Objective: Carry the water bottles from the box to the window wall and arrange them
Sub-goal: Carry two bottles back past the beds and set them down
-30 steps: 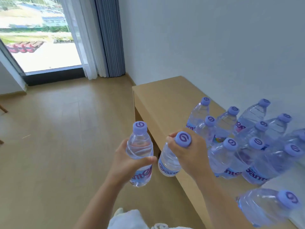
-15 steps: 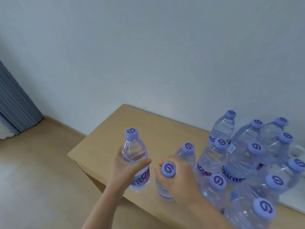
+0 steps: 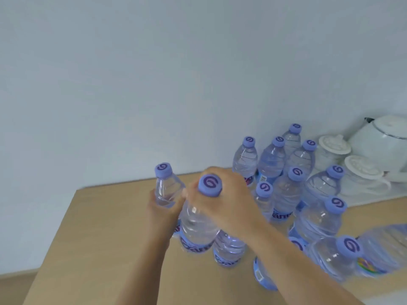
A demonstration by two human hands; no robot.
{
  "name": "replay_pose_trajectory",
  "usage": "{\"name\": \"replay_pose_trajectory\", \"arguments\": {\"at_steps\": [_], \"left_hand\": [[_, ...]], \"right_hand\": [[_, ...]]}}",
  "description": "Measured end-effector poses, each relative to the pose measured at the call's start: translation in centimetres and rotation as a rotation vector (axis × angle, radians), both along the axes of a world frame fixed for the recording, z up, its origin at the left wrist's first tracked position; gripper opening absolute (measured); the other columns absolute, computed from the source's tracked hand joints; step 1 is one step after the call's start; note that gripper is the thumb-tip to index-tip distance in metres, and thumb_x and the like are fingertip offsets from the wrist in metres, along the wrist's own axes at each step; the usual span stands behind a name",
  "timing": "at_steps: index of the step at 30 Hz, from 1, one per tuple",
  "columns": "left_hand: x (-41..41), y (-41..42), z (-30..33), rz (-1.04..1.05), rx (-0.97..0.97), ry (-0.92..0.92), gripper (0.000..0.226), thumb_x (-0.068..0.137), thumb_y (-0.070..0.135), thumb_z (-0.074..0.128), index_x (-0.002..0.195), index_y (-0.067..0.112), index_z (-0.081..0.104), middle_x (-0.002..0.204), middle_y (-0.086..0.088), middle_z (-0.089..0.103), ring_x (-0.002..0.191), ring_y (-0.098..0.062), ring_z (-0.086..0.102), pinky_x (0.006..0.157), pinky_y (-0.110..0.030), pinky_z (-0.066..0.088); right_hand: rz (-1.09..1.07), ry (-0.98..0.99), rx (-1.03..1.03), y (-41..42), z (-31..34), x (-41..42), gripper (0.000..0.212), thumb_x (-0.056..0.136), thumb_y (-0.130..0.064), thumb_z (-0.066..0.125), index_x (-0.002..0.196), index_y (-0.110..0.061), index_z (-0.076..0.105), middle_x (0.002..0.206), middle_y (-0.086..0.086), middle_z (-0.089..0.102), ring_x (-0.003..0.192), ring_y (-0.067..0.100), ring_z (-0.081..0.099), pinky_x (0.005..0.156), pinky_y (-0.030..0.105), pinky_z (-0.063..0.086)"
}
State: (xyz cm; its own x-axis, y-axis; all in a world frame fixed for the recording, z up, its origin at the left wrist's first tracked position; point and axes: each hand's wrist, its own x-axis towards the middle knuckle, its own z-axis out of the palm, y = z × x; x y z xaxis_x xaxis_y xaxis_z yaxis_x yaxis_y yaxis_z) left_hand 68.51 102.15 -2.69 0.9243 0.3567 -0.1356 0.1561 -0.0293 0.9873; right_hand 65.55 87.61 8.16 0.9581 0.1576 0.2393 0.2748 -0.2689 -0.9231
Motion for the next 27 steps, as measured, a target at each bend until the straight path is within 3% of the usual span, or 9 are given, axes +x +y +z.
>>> {"name": "replay_pose_trajectory", "arguments": {"at_steps": [2,6,10,14,17,19,22,24,27], "left_hand": [[1.3,-0.5,-0.2,-0.047,-0.008,-0.019,0.042,0.072,0.016,0.074,0.105,-0.005,0.057,0.082,-0.02,0.062,0.062,-0.015,0.055,0.055,-0.028,0.042],[4.2,-2.0,-0.6,-0.072,-0.073,-0.036,0.039,0.071,0.018,0.082,0.104,0.012,0.061,0.094,-0.006,0.07,0.082,-0.016,0.067,0.071,-0.032,0.049],[6.9,-3.2,-1.6,-0.159,-0.086,0.013,0.039,0.069,0.026,0.083,0.099,0.022,0.058,0.094,0.003,0.068,0.08,-0.001,0.065,0.064,-0.021,0.046],[8.0,-4.8,-2.8,-0.236,-0.054,0.073,0.05,0.063,0.03,0.087,0.102,0.018,0.059,0.094,0.002,0.068,0.084,-0.009,0.066,0.065,-0.024,0.047],[8.0,-5.5,-3.3,-0.298,-0.025,0.099,0.064,0.052,0.038,0.087,0.104,0.018,0.057,0.098,0.0,0.067,0.086,-0.012,0.067,0.071,-0.028,0.052],[7.8,-5.9,-3.3,-0.336,0.004,0.087,0.061,0.052,0.031,0.09,0.101,0.019,0.055,0.098,0.002,0.066,0.08,-0.003,0.066,0.064,-0.018,0.05],[7.3,-6.6,-3.1,-0.342,0.034,0.042,0.05,0.061,0.01,0.088,0.095,0.02,0.052,0.094,0.002,0.063,0.07,0.01,0.062,0.053,-0.005,0.044],[6.9,-7.1,-2.3,-0.341,0.033,-0.002,0.049,0.062,0.007,0.086,0.092,0.022,0.052,0.09,0.007,0.063,0.07,0.01,0.062,0.054,-0.004,0.044],[6.6,-7.4,0.0,-0.364,0.088,-0.044,0.058,0.066,0.017,0.085,0.11,0.023,0.047,0.106,0.016,0.054,0.093,0.005,0.056,0.065,0.001,0.041]], "right_hand": [[-0.086,0.021,0.0,-0.4,1.3,2.8,0.03,0.076,-0.018,0.069,0.074,0.008,0.056,0.068,0.021,0.057,0.058,0.017,0.047,0.055,0.029,0.039],[-0.201,0.12,0.033,-1.4,1.1,7.5,0.03,0.075,-0.009,0.068,0.078,0.016,0.052,0.067,0.018,0.049,0.062,0.017,0.042,0.058,0.028,0.033],[-0.257,0.212,-0.153,-2.8,-1.3,10.6,0.025,0.075,-0.01,0.07,0.08,0.011,0.057,0.075,0.022,0.058,0.067,0.02,0.049,0.062,0.029,0.038],[-0.238,0.328,-0.35,-5.2,-3.7,12.0,0.028,0.076,-0.006,0.068,0.064,0.007,0.047,0.062,0.009,0.039,0.058,0.014,0.035,0.056,0.027,0.03],[-0.256,0.434,-0.442,-7.1,-4.2,12.5,0.027,0.075,-0.01,0.073,0.084,0.011,0.059,0.071,0.016,0.056,0.063,0.025,0.053,0.062,0.034,0.044],[-0.244,0.475,-0.541,-8.1,-4.0,12.7,0.035,0.076,-0.018,0.075,0.099,0.007,0.063,0.096,0.02,0.066,0.087,0.031,0.063,0.07,0.037,0.05],[-0.221,0.459,-0.628,-8.7,-4.1,12.3,0.041,0.078,-0.024,0.073,0.107,0.003,0.062,0.11,0.021,0.063,0.098,0.032,0.061,0.068,0.031,0.049],[-0.207,0.43,-0.673,-8.6,-4.2,11.7,0.045,0.08,-0.029,0.071,0.112,-0.001,0.057,0.115,0.019,0.06,0.103,0.031,0.058,0.079,0.034,0.048],[-0.255,0.379,-0.626,-8.9,-3.7,10.7,0.047,0.083,-0.037,0.066,0.117,-0.006,0.053,0.119,0.013,0.056,0.11,0.028,0.054,0.089,0.037,0.044]]}}
